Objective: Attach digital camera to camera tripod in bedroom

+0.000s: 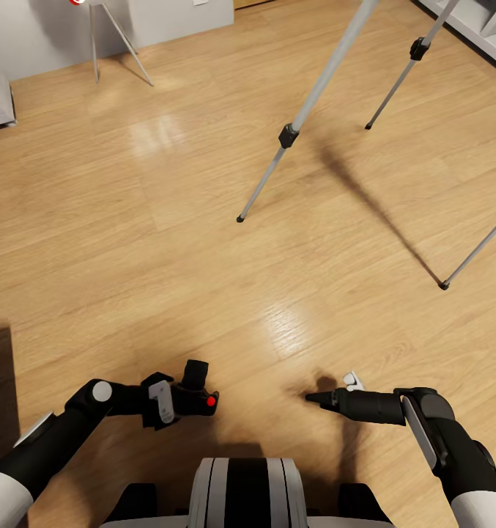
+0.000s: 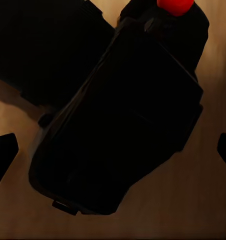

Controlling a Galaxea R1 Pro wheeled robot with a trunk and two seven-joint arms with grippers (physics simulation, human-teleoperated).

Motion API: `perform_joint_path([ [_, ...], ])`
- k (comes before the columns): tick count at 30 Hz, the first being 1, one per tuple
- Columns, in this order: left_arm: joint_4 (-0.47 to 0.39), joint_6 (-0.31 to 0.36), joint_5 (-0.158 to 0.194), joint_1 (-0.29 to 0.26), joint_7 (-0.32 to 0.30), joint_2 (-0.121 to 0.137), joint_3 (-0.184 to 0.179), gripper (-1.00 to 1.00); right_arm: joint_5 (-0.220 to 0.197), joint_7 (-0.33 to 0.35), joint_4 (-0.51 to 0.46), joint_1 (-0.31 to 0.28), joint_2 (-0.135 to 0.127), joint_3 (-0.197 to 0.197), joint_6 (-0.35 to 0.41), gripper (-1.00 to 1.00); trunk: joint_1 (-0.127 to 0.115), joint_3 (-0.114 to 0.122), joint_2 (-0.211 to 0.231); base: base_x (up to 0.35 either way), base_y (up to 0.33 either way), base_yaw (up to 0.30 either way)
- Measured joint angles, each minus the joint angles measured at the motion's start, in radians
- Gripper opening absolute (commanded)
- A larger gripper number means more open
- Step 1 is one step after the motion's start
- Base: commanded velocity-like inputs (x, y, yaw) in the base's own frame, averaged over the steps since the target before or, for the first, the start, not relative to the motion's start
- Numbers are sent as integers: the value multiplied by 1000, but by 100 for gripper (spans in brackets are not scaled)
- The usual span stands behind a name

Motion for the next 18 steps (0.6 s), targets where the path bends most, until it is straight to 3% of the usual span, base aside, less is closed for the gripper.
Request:
perform_joint_path([
  [18, 24, -1, -43, 0, 11, -12, 0, 100, 0, 0, 0, 0, 0, 0, 0, 100, 0, 0, 0, 0, 0, 0],
])
